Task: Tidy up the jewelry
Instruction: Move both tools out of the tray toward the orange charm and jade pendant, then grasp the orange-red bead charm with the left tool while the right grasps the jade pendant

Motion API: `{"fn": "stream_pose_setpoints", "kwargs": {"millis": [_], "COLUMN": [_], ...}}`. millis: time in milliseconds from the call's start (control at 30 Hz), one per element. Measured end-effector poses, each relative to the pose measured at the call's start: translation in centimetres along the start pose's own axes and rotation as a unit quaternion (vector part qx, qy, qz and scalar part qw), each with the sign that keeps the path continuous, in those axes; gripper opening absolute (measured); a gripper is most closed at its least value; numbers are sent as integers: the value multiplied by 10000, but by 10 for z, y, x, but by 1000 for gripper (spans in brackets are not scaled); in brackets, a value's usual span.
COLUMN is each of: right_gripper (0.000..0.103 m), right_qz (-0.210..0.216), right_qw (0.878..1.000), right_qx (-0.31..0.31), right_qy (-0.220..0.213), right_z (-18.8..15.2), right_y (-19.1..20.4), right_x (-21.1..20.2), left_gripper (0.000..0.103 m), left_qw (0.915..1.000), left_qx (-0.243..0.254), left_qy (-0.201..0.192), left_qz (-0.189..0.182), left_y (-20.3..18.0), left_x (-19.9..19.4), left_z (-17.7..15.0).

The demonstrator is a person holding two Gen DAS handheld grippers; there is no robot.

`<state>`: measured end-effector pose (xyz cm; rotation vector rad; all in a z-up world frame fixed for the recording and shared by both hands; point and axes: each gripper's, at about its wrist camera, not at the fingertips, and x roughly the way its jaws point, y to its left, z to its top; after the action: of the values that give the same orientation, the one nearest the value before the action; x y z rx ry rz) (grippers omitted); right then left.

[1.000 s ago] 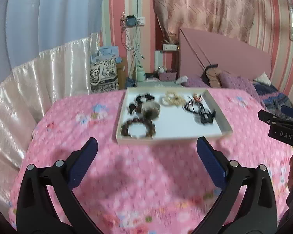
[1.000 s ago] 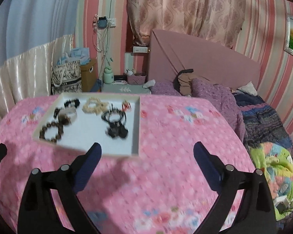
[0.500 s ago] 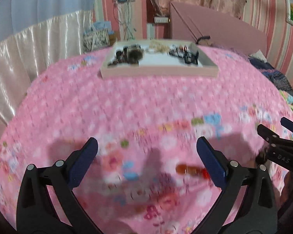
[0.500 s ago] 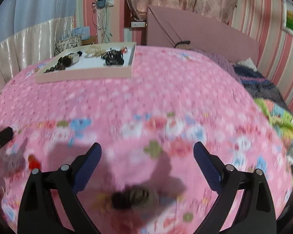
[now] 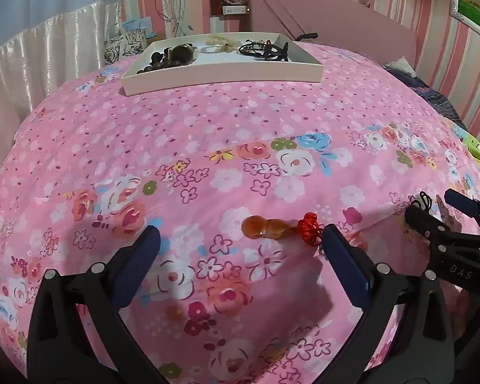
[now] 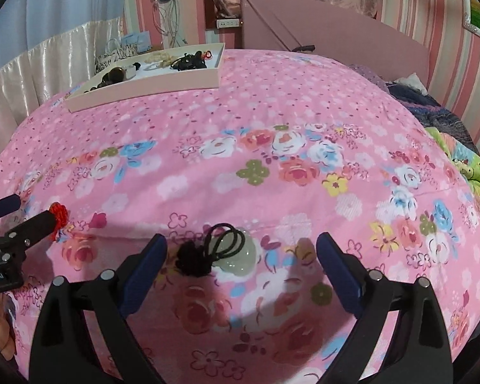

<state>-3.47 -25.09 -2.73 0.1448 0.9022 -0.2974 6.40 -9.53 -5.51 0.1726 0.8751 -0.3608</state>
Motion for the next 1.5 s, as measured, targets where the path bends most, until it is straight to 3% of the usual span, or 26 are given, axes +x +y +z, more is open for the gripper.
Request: {"fn": "stream_pose_setpoints", "kwargs": {"millis": [133, 200, 300, 433, 500, 600, 1267, 1500], "right_gripper": [84, 77, 74, 65, 60, 50, 50, 50], "right_qz": [-13, 5, 48, 79, 103, 148, 229, 238], "right_qw": [10000, 9999, 9999, 9999, 9998, 9996, 9996, 9996], "right_qx": [-73, -101, -77, -125, -184, -249, -164, -157], "right_qy": [8, 59, 77, 69, 55, 23, 6, 9], "right_z": [-1, -2, -2, -2, -3, -5, -2, -1], "right_y": [2, 2, 1, 4, 7, 10, 5, 5], "right_x": [1, 2, 3, 3, 1, -1, 0, 0], "left_gripper": [93, 84, 72, 65, 52, 49, 25, 26], "left_qw": [9999, 9996, 9989, 9984, 9983, 9982, 9990, 9992], "left_qx": [95, 132, 193, 134, 117, 142, 135, 252], "left_qy": [78, 156, 278, 324, 310, 305, 130, 83], "left_qz": [-116, -194, -328, -433, -480, -487, -400, -307], "left_y": [-10, -14, -20, -20, -19, -19, -13, -17], "left_x": [6, 9, 14, 18, 17, 18, 8, 4], "left_z": [4, 5, 3, 5, 6, 5, 3, 1]}}
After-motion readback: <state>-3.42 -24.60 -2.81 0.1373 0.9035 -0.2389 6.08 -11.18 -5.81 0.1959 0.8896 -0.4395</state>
